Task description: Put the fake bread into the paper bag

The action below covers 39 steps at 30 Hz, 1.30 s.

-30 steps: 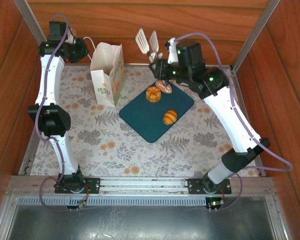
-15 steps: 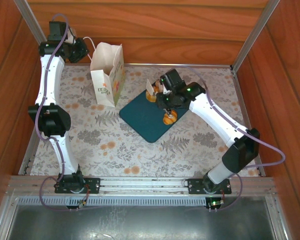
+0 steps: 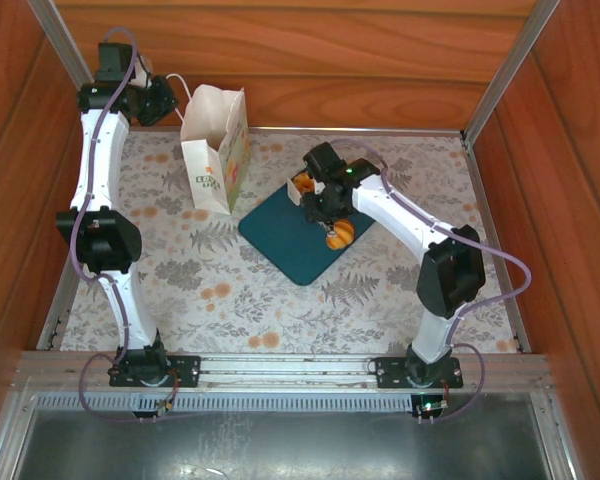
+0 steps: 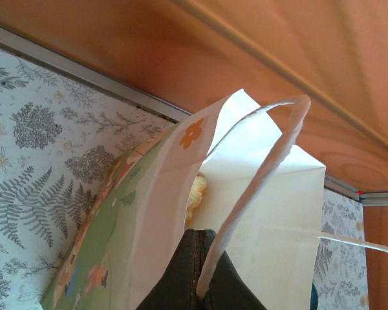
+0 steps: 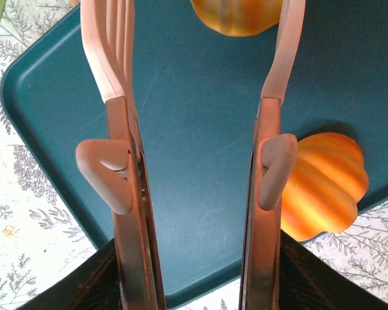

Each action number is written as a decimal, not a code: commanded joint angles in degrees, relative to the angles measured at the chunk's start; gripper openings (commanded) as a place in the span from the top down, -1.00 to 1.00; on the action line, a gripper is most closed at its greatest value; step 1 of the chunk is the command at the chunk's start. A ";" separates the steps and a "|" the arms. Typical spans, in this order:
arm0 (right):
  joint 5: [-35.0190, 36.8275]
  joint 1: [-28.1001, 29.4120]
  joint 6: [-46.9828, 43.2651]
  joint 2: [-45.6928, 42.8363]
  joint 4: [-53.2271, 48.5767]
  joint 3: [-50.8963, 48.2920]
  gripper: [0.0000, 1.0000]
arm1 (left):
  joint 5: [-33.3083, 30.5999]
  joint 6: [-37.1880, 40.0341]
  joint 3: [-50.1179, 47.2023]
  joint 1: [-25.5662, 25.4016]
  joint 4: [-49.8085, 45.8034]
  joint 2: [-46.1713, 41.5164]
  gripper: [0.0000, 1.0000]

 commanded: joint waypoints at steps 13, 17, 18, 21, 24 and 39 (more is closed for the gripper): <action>-0.81 -2.28 -1.28 4.72 -0.83 4.83 -0.18 | 1.09 -0.50 1.78 0.60 0.42 -0.09 1.00; -0.36 -2.31 -1.59 6.87 -1.32 6.78 -0.18 | 1.17 -0.49 1.79 0.60 0.43 -0.09 1.00; -0.25 -2.41 -1.65 7.35 -1.53 7.22 -0.18 | 1.09 -0.49 1.77 0.55 0.43 -0.10 1.00; -0.04 -2.68 -1.61 8.59 -1.57 8.06 -0.17 | 1.00 -0.47 1.76 0.60 0.42 -0.21 1.00; -0.18 -2.83 -1.65 9.91 -1.57 8.82 -0.17 | 1.00 -0.47 1.70 0.59 0.42 -0.22 1.00; 0.40 -3.64 -1.66 14.15 -1.86 11.16 -0.14 | 1.18 -0.42 1.62 0.57 0.43 -0.23 1.00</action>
